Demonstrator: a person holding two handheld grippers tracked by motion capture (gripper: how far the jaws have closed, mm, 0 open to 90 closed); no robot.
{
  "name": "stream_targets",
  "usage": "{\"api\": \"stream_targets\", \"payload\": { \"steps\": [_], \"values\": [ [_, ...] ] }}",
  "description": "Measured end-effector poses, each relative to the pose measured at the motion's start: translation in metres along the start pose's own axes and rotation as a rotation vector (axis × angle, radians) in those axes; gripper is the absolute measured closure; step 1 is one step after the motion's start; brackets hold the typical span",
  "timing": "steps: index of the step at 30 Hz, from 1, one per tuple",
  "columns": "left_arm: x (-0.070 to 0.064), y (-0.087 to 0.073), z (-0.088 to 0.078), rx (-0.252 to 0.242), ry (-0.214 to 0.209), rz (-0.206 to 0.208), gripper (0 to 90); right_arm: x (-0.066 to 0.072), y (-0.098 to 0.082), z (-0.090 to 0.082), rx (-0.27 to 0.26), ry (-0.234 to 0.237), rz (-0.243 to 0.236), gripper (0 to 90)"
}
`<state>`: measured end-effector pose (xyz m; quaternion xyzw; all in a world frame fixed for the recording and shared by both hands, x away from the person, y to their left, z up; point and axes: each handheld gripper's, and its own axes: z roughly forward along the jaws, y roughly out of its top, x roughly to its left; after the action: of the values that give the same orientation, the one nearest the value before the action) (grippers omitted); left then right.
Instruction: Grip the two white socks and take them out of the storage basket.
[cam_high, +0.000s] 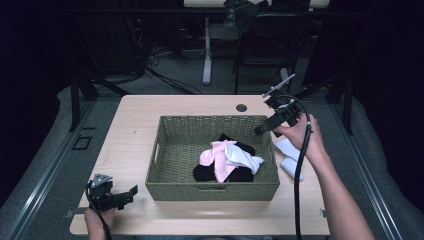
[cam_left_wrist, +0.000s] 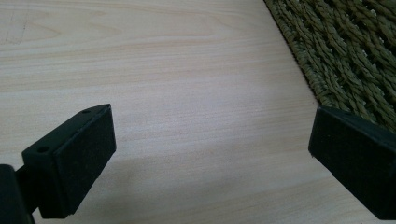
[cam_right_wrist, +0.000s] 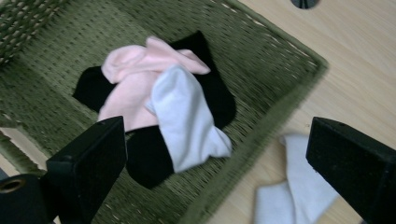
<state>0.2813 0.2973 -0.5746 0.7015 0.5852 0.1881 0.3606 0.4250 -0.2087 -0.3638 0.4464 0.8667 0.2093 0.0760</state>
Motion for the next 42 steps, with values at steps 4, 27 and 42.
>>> {"api": "stream_targets", "payload": {
  "steps": [4, 27, 42],
  "values": [
    [0.0, 0.0, 0.0, 0.002, -0.003, 0.001, 0.9, 0.019, 0.013, 0.015, 0.013, 0.022, -0.036, 4.5],
    [0.0, 0.0, 0.0, 0.001, -0.004, 0.001, 0.9, 0.038, 0.021, 0.124, 0.178, 0.068, -0.018, 6.0],
    [0.0, 0.0, -0.001, 0.0, -0.006, -0.002, 0.9, 0.043, 0.017, 0.163, 0.266, 0.043, -0.025, 9.5]
  ]
}}
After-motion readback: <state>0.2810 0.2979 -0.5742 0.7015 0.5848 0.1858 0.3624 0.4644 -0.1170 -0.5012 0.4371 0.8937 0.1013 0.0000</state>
